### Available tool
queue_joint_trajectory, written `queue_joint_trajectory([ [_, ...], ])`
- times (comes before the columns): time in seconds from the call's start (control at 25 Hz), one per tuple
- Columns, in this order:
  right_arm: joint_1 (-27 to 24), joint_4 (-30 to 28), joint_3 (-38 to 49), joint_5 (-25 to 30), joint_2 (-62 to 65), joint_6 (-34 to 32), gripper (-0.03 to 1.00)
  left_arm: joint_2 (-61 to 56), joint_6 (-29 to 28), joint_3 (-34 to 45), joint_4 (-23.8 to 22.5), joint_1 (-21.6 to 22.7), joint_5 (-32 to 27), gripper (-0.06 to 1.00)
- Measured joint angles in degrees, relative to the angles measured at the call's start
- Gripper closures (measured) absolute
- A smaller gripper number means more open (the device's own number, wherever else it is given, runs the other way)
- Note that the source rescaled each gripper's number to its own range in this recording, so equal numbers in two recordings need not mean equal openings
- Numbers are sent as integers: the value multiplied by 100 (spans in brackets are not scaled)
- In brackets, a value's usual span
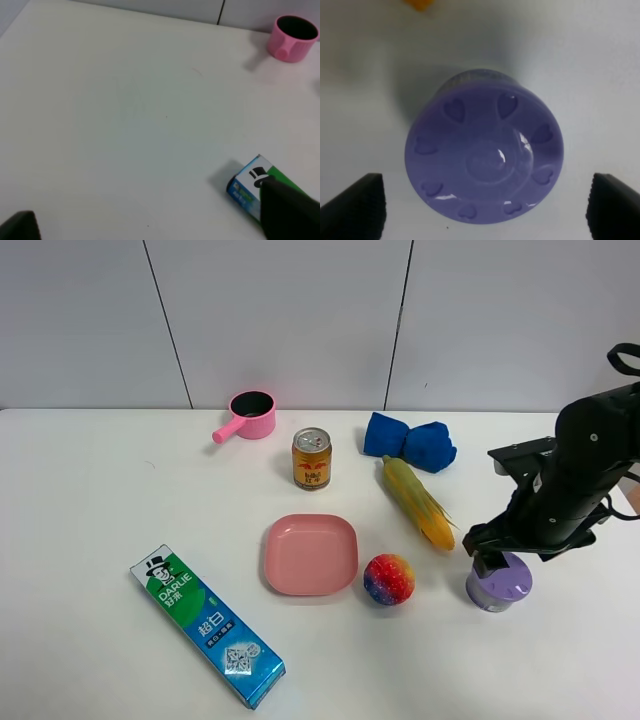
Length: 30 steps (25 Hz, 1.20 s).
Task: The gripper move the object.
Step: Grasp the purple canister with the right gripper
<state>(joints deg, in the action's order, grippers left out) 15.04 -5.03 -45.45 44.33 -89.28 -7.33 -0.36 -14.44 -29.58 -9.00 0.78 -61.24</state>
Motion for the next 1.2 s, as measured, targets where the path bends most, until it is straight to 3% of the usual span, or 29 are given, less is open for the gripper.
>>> queue_joint_trajectory([
  [1.08, 0, -53, 13, -416, -1030, -189, 53, 0, -3, 0, 0, 0, 0, -6],
  [1.12, 0, -53, 13, -441, -1042, -189, 57, 0, -3, 0, 0, 0, 0, -6],
  [1.16, 0, -58, 13, -466, -1042, -189, 71, 0, -3, 0, 0, 0, 0, -6],
  [1.2, 0, -65, 13, -486, -1042, -189, 95, 0, -3, 0, 0, 0, 0, -6],
])
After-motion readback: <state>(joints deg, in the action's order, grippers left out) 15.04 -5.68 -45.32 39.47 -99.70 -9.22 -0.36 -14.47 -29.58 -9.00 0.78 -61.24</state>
